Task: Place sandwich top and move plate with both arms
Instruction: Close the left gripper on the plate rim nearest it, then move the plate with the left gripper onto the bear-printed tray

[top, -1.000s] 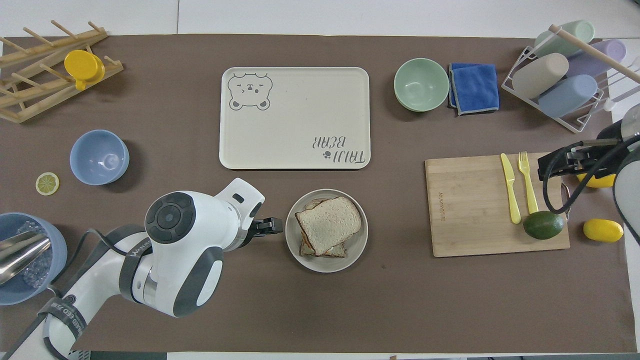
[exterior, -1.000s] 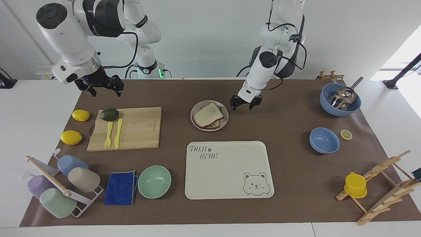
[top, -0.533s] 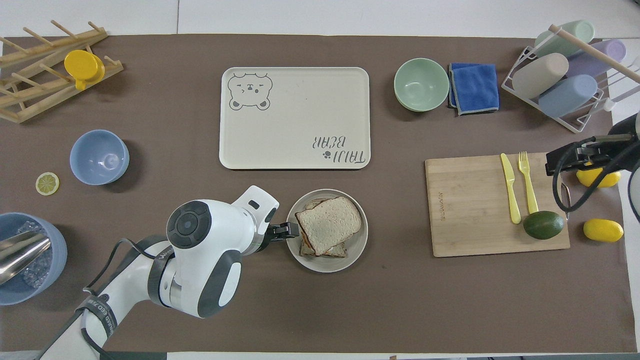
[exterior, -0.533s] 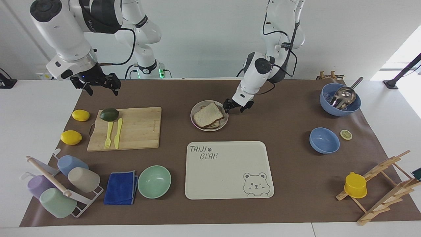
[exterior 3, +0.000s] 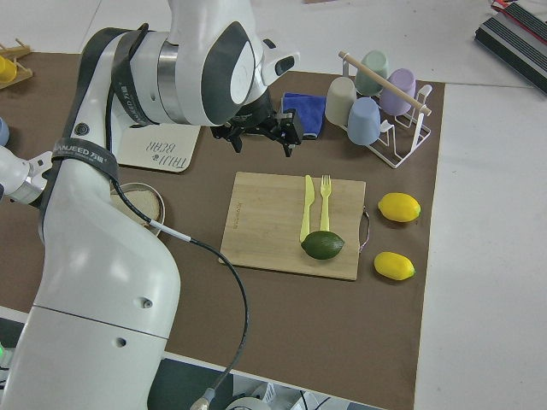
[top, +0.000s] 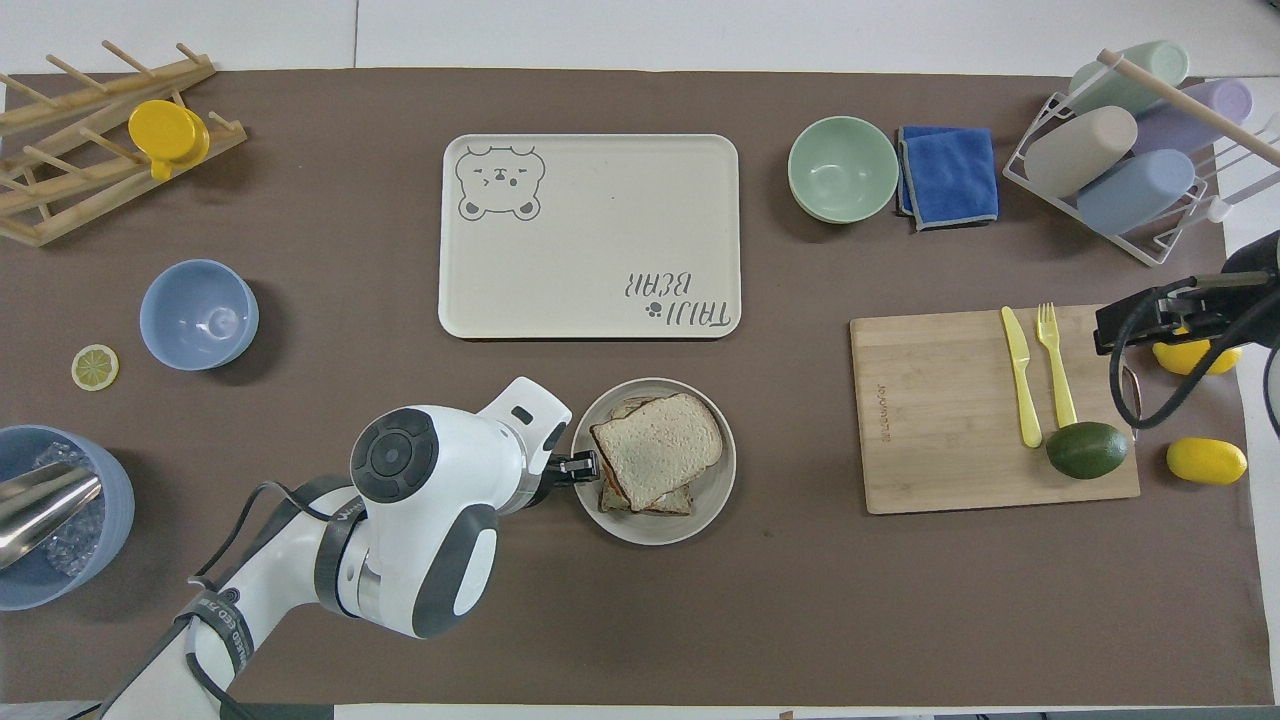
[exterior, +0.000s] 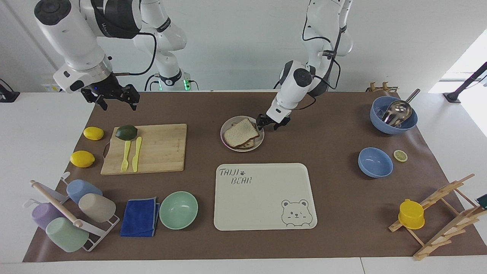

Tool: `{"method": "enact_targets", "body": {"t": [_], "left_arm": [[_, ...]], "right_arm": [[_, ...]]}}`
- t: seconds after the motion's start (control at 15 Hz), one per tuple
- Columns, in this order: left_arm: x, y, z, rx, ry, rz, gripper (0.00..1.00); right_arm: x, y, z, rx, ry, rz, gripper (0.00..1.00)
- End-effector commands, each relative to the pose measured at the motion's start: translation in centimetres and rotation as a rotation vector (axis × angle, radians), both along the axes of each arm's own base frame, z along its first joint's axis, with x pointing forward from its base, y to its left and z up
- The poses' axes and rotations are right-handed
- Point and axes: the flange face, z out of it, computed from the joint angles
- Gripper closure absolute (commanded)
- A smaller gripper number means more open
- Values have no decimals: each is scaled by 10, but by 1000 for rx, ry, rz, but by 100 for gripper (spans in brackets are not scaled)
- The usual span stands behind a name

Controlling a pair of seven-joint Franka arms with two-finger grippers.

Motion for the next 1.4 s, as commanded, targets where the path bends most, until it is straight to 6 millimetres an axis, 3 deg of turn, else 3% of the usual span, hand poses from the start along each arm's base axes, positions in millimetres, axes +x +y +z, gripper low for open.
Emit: {"method": "enact_targets", "body": {"t": [0.0, 0.53, 1.0, 1.13, 1.33], "left_arm": [[-4, -3, -8, -16, -8, -6, 58], [-8, -9, -9, -22, -7, -19, 99], [1, -3, -3, -34, -10, -23, 100], [19, 4, 14, -54, 4, -7, 100], [75, 22, 61, -94, 67, -4, 100]], "right_arm": [[-4, -3, 4, 25, 5, 16, 0], [-4, -3, 4, 25, 5, 16, 0], [-4, -3, 4, 25, 5, 16, 0], [-4, -3, 4, 25, 5, 15, 0], [-4, -3, 4, 25, 5, 16, 0]]}}
